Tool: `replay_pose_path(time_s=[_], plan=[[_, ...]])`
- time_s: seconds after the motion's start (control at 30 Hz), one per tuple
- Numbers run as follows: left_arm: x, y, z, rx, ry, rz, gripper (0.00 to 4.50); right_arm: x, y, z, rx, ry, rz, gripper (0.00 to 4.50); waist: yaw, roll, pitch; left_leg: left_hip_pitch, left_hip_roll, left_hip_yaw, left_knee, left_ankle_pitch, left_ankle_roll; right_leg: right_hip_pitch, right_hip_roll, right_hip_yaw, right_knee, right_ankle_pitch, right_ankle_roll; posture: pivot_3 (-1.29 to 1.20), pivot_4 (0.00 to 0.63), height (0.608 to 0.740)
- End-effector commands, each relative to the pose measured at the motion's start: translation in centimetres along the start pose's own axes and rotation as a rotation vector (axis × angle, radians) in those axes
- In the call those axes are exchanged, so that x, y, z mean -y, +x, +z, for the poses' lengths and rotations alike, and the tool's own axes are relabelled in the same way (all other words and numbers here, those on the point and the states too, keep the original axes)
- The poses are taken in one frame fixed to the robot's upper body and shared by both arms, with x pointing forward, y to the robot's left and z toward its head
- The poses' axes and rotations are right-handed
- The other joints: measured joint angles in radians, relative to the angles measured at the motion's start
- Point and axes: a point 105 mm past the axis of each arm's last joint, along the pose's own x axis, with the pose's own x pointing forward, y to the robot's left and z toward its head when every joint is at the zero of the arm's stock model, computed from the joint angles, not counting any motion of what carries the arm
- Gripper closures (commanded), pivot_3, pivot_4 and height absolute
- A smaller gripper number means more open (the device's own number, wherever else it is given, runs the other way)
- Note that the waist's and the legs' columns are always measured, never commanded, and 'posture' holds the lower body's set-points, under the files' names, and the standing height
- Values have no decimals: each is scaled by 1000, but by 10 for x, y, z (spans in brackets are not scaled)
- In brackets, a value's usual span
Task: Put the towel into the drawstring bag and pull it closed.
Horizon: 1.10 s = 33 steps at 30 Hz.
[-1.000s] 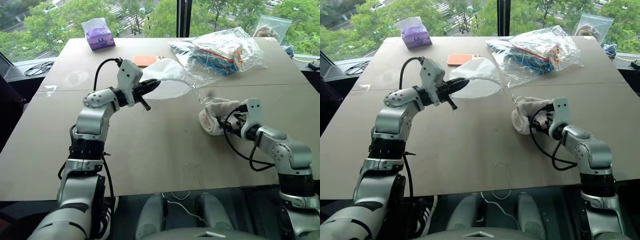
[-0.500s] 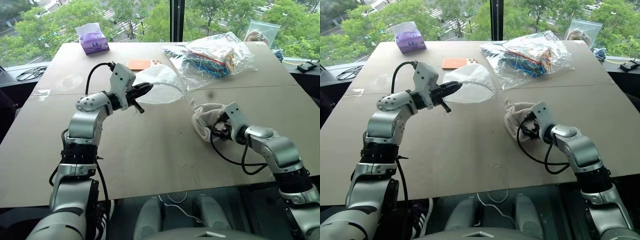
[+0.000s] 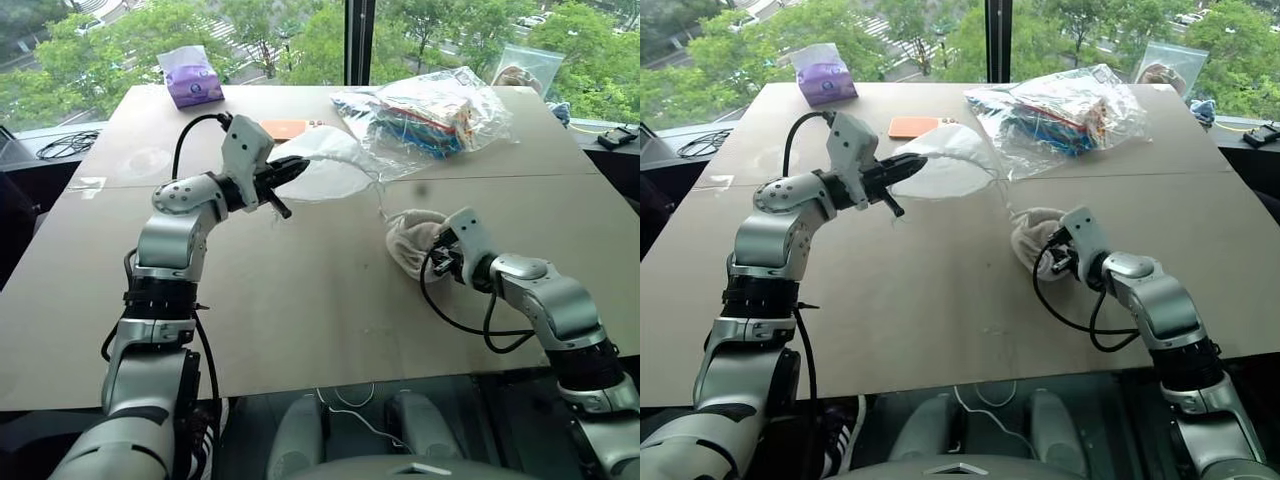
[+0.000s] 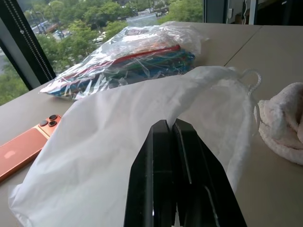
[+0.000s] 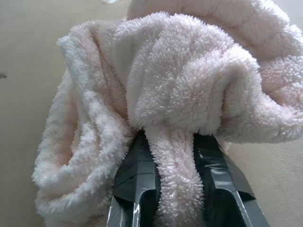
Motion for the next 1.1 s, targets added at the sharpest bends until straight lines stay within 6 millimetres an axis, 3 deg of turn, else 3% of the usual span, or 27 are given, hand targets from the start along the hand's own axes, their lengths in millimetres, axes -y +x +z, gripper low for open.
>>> replay_pose_path(time_s=[0.03, 0.17, 0.33, 0.5, 0.63, 0.9, 1.1], plan=[[-1, 4, 14, 34, 9, -9, 4500, -43, -28, 15, 46, -28, 275, 4334, 9, 2, 2, -1, 0, 0, 0, 0, 0, -1, 0, 0, -1, 0, 0, 0, 150, 740], [6, 11, 12, 35, -3, -44, 4500, -72, -42, 49, 171, -66, 420, 4334, 6, 8, 8, -5, 0, 0, 0, 0, 0, -4, 1, 0, -2, 0, 0, 0, 150, 740], [21, 14, 10, 35, -24, -132, 4500, -95, -37, 90, 355, -66, 482, 4334, 9, 9, 9, -5, -1, -1, 0, 0, 0, -4, 1, -1, -2, 0, 0, 0, 150, 740], [33, 13, 12, 43, -69, -190, 4500, -78, -19, 112, 463, -3, 366, 4334, 11, 10, 10, -9, -1, -2, 0, 0, 0, -6, 0, -2, -3, 0, 0, 0, 150, 740], [41, 10, 17, 59, -116, -233, 4500, -72, -8, 106, 433, 24, 342, 4334, 12, 10, 10, -17, -1, -3, 2, 0, 0, -13, -1, -3, -2, 1, 0, 0, 150, 740], [48, 9, 25, 93, -176, -258, 4500, -57, 7, 82, 277, 30, 268, 4334, 10, 10, 10, -16, -2, -3, 2, 0, 0, -14, 0, -4, -2, 0, 0, 0, 150, 740], [57, 6, 16, 45, -155, -295, 4500, -49, 11, 101, 367, 230, 219, 4334, 8, 11, 11, -16, -2, -2, 2, 0, 0, -14, 1, -3, -1, 0, 0, 0, 150, 740]])
